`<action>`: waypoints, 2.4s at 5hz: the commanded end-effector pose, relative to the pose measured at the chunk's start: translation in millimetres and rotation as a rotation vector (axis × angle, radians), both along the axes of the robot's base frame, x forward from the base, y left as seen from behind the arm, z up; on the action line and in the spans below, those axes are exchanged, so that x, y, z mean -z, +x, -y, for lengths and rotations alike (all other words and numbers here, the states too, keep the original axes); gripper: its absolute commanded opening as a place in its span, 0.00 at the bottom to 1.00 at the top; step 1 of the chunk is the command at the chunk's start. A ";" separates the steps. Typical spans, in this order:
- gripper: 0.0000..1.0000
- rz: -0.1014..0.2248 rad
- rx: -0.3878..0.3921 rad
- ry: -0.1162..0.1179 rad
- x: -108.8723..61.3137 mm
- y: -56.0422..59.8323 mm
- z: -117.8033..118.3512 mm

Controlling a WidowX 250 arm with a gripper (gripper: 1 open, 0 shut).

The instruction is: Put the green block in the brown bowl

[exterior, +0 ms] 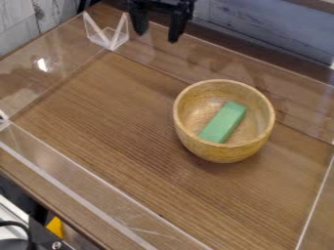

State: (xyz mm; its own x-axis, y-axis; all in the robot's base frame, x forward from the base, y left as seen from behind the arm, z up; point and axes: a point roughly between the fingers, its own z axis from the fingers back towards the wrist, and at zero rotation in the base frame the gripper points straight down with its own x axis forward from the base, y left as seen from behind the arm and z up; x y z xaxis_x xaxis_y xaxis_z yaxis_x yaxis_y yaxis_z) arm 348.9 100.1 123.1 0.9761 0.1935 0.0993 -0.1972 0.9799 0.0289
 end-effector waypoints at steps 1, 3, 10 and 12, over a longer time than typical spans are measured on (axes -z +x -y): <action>1.00 0.060 -0.003 0.025 -23.9 -5.8 -10.7; 1.00 0.057 -0.004 0.023 -20.0 -13.5 -22.8; 0.00 0.070 -0.007 0.041 -10.5 -22.9 -45.7; 0.00 0.080 -0.032 0.041 -1.4 -17.0 -56.0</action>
